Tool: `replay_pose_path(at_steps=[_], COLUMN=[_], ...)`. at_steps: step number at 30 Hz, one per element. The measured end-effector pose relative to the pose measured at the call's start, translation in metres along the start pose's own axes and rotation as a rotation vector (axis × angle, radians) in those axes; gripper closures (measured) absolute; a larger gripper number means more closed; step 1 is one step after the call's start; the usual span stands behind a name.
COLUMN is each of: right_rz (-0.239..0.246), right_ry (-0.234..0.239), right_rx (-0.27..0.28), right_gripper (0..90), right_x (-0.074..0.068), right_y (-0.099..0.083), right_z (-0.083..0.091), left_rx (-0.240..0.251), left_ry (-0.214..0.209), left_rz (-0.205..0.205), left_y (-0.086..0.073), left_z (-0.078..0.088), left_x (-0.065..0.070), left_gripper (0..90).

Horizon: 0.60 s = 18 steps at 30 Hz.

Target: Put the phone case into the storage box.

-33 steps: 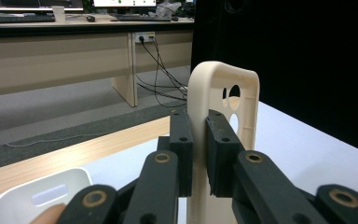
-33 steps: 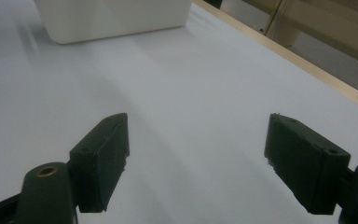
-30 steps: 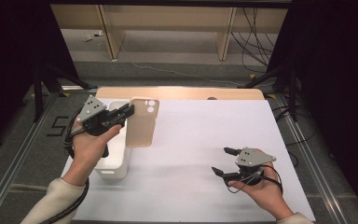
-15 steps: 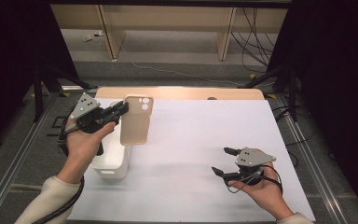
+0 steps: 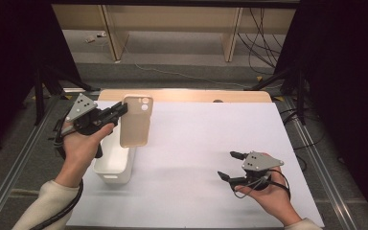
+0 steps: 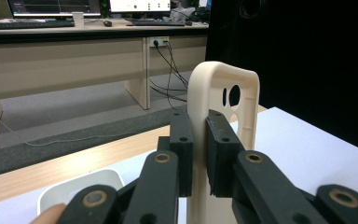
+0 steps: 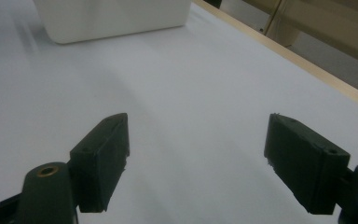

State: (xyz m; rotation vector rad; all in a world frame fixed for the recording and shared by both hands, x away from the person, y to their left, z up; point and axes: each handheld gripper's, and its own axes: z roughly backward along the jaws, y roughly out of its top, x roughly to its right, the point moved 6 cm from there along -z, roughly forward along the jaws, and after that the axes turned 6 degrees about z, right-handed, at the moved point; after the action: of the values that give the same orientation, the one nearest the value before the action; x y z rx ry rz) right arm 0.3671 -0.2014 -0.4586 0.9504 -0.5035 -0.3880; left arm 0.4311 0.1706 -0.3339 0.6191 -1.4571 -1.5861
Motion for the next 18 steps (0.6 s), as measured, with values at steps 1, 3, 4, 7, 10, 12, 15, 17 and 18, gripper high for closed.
replay_pose_path(at_steps=[1, 3, 4, 7, 10, 12, 15, 17, 18], right_rz=[-0.002, 0.001, 0.0, -0.002, -0.003, -0.003, -0.006, -0.005, -0.005], right_ry=[0.0, -0.002, -0.002, 0.001, 0.0, -0.002, -0.002, -0.002, -0.001], right_rx=[-0.001, 0.0, 0.001, 0.0, 0.0, -0.001, 0.0, -0.001, -0.001], right_gripper=[23.5, 23.5, 23.4, 23.4, 23.5, 23.4, 23.5, 23.4, 23.4], right_x=[-0.0001, 0.0004, 0.0004, -0.0001, 0.0001, 0.0006, 0.0009, 0.0008, 0.0007], right_y=[-0.0001, 0.0001, 0.0002, 0.0, 0.0001, -0.0002, -0.0002, -0.0003, -0.0004], right_z=[0.0001, 0.0003, 0.0003, 0.0, 0.0, 0.0, 0.0, -0.0001, -0.0002], left_rx=[0.006, 0.005, 0.005, 0.005, 0.006, 0.004, 0.004, 0.007, 0.007], left_ry=[-0.001, -0.001, 0.0, 0.002, 0.007, 0.008, 0.013, 0.017, 0.017], left_rz=[-0.005, -0.003, -0.004, -0.003, -0.005, -0.003, -0.005, -0.004, -0.002], left_y=[0.0009, 0.0014, 0.0018, 0.0028, 0.0039, 0.0048, 0.0061, 0.0072, 0.0076], left_z=[-0.0001, 0.0006, 0.0009, 0.0019, 0.0023, 0.0027, 0.0033, 0.004, 0.0043], left_x=[-0.0003, -0.0005, -0.0009, -0.0019, -0.0033, -0.0042, -0.0055, -0.0065, -0.0069], left_gripper=[82.1, 82.1, 82.1, 82.1, 82.1, 82.1, 82.1, 82.1, 82.1])
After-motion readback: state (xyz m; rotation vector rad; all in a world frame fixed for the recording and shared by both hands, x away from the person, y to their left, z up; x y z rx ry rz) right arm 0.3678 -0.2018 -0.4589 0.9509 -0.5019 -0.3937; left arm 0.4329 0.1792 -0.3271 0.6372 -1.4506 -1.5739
